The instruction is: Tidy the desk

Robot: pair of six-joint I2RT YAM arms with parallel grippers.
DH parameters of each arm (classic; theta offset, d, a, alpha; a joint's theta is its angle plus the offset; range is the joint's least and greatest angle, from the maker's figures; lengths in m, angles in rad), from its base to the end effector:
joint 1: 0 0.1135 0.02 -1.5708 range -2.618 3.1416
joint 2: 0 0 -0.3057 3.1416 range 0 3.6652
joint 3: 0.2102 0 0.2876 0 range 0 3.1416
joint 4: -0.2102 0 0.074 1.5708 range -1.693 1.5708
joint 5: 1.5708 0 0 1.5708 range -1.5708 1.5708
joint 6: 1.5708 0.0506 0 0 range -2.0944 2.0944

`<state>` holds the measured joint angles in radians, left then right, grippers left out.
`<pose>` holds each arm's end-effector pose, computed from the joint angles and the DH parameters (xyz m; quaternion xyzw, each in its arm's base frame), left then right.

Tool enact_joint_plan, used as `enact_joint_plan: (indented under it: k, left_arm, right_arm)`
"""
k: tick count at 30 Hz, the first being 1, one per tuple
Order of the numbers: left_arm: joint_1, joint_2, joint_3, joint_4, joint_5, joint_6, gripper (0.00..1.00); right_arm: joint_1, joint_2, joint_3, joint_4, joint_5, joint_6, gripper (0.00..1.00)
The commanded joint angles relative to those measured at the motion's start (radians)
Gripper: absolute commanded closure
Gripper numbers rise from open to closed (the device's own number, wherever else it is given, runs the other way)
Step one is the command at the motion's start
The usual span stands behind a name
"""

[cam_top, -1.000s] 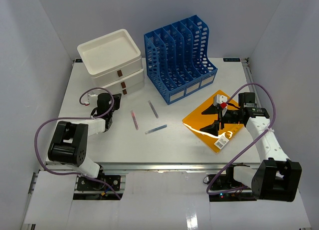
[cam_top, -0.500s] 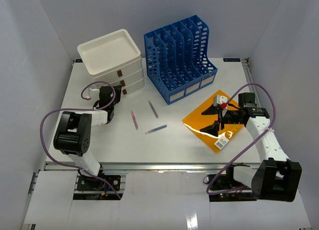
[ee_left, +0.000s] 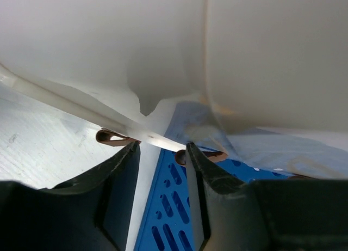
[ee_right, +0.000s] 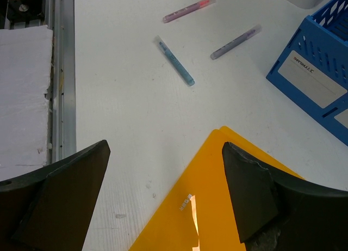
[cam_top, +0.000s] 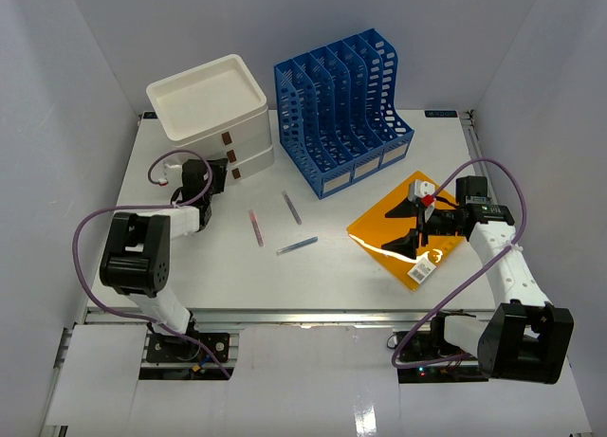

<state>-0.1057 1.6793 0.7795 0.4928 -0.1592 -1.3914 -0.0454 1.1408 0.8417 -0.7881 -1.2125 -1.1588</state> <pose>0.3875 -0.0330 0.1854 -0.5342 0.6403 -0.3242 0.4466 0.2236 0.0373 0.2846 -0.5374 0.6053 0.3445 0.4755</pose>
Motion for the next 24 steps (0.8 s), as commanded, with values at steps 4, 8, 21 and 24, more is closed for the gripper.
enact_joint_plan:
  k: [4, 8, 21, 24]
  left_arm:
    - [0.002, -0.141, -0.095, 0.061, 0.149, 0.04, 0.65]
    - [0.0, -0.177, -0.127, 0.061, 0.221, 0.23, 0.71]
    - [-0.178, -0.279, -0.181, -0.04, -0.064, 0.905, 0.34]
    - [-0.191, -0.22, -0.155, -0.012, -0.115, 0.974, 0.34]
  right_arm:
    - [-0.007, -0.001, 0.043, -0.032, -0.043, -0.023, 0.1]
    - [-0.008, -0.003, 0.044, -0.039, -0.045, -0.03, 0.1]
    - [-0.014, -0.004, 0.052, -0.064, -0.058, -0.05, 0.1]
    - [-0.017, -0.006, 0.052, -0.068, -0.059, -0.054, 0.1]
